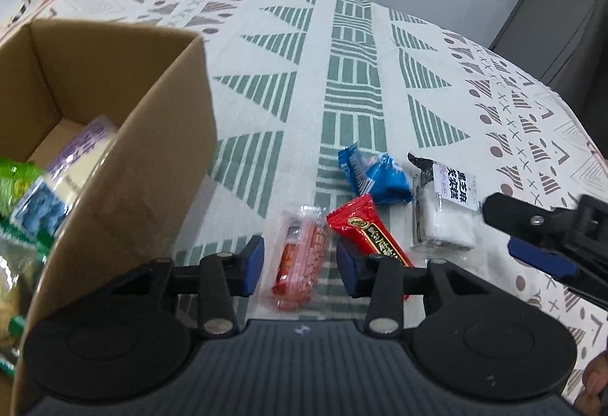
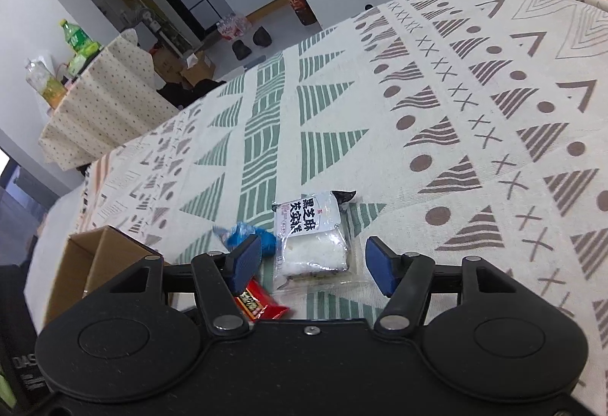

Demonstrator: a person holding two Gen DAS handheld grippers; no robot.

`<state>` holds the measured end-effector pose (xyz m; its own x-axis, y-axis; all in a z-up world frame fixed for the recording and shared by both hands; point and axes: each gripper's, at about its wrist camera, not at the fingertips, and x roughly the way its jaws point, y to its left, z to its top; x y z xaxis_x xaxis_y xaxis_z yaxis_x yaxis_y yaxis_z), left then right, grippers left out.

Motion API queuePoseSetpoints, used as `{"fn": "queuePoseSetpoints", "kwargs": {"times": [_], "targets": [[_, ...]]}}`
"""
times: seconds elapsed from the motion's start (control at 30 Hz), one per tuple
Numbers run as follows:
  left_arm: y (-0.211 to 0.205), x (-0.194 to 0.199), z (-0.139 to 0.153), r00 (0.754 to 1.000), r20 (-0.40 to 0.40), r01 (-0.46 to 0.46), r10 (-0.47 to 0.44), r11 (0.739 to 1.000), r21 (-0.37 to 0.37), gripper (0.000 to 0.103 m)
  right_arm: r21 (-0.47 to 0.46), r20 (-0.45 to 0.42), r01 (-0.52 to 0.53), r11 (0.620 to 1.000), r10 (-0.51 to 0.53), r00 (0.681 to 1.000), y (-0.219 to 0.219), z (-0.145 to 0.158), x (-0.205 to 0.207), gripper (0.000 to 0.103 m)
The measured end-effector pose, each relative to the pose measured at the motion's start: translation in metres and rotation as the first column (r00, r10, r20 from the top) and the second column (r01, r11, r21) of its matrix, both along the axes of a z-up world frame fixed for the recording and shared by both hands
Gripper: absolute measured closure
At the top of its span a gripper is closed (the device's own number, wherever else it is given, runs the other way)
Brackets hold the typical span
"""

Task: Organize snacks
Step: 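Grasp the red-orange sausage pack with the left gripper while the right grasps the white packet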

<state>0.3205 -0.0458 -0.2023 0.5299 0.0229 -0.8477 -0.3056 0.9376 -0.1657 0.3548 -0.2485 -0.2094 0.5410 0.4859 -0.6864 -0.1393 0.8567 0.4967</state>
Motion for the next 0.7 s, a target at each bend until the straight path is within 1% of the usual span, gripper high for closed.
{"fn": "queuePoseSetpoints", "kwargs": {"times": [0.2,0.27,0.33,0.37,0.4,0.47,0.5,0.6,0.7], "targets": [[0.0,0.006,-0.002,1.0,-0.008,0.012,-0.012,1.0,0.002,0.062,-0.039,-0.006,-0.022,0.999,0.022,1.0,0.015,-0.009,0.01,0.042],[0.001,0.006,-0.002,1.0,-0.01,0.006,-0.006,1.0,-0.001,0.066,-0.065,-0.01,-0.032,0.997,0.031,0.999,0.021,-0.012,0.013,0.042],[0.002,0.006,-0.002,1.0,-0.019,-0.002,0.003,1.0,0.007,0.075,-0.078,-0.02,-0.039,0.996,0.038,0.999,0.027,-0.017,0.015,0.042],[0.003,0.006,-0.002,1.0,-0.024,-0.005,0.006,1.0,0.011,0.078,-0.083,-0.027,-0.043,0.996,0.041,0.999,0.029,-0.02,0.016,0.042],[0.003,0.006,-0.002,1.0,-0.026,-0.007,0.007,1.0,0.011,0.079,-0.099,-0.033,-0.048,0.994,0.045,0.998,0.031,-0.022,0.016,0.044],[0.004,0.006,-0.002,1.0,-0.026,-0.008,0.008,1.0,0.003,0.082,-0.144,-0.018,-0.063,0.988,0.061,0.998,0.035,-0.023,0.014,0.054],[0.004,0.006,-0.002,1.0,-0.025,-0.008,0.008,1.0,-0.001,0.083,-0.148,-0.016,-0.069,0.987,0.067,0.998,0.036,-0.022,0.013,0.054],[0.005,0.004,0.001,1.0,-0.027,-0.008,0.008,1.0,-0.013,0.085,-0.119,-0.04,-0.066,0.991,0.061,0.997,0.029,-0.02,0.01,0.056],[0.004,-0.003,0.007,1.0,-0.019,-0.018,0.017,1.0,-0.014,0.085,-0.119,-0.046,-0.061,0.991,0.056,0.997,0.025,-0.016,0.005,0.057]]}}
